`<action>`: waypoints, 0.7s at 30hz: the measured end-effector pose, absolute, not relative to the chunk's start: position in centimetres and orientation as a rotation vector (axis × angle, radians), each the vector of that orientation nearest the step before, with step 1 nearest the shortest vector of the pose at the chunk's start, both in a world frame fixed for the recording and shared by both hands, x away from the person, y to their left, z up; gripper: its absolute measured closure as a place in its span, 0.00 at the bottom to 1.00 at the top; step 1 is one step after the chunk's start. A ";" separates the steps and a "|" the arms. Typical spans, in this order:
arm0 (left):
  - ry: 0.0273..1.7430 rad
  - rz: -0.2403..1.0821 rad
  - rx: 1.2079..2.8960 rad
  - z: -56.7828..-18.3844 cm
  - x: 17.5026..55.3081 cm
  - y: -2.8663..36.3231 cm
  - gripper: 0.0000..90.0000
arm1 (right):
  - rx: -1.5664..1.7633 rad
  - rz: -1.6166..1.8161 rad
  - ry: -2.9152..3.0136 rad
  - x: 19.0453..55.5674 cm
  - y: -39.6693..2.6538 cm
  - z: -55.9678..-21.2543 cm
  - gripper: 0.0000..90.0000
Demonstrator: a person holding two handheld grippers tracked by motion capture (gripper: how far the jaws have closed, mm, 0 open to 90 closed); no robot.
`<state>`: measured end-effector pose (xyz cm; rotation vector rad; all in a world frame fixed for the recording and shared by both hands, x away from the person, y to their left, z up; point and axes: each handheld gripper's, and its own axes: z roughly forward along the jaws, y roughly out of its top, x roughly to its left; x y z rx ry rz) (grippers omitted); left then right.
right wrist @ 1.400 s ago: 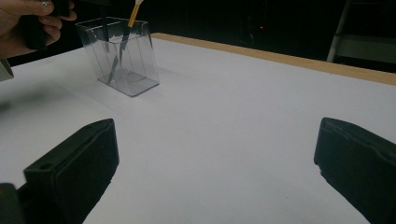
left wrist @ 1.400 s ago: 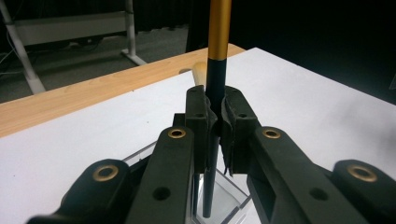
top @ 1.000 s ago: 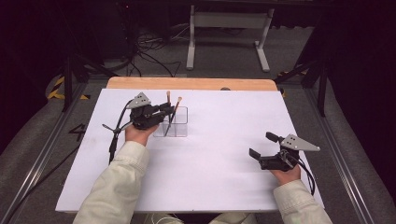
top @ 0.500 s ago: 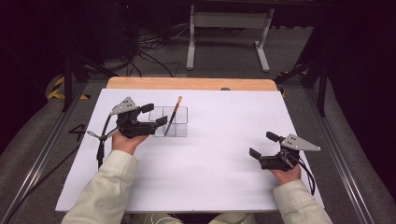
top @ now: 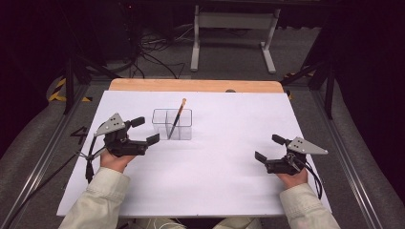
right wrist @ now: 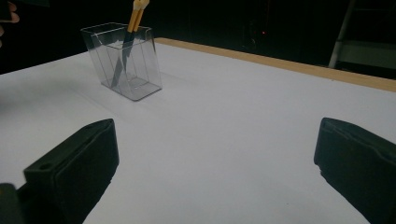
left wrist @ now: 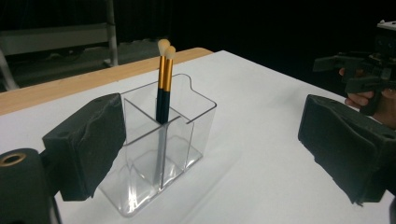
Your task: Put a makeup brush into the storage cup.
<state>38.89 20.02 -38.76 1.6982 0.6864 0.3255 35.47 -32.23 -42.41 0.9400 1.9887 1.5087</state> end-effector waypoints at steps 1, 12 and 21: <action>0.683 0.323 1.704 -38.8 38.6 20.2 0.09 | 0.939 1.508 1.991 35.5 -32.2 -42.4 0.01; 0.661 0.304 1.703 -39.8 36.2 20.9 0.06 | 0.930 1.512 1.997 35.3 -32.5 -42.4 0.01; 0.664 0.274 1.716 -40.8 34.9 21.7 0.04 | 0.905 1.528 2.002 35.0 -32.9 -42.6 0.00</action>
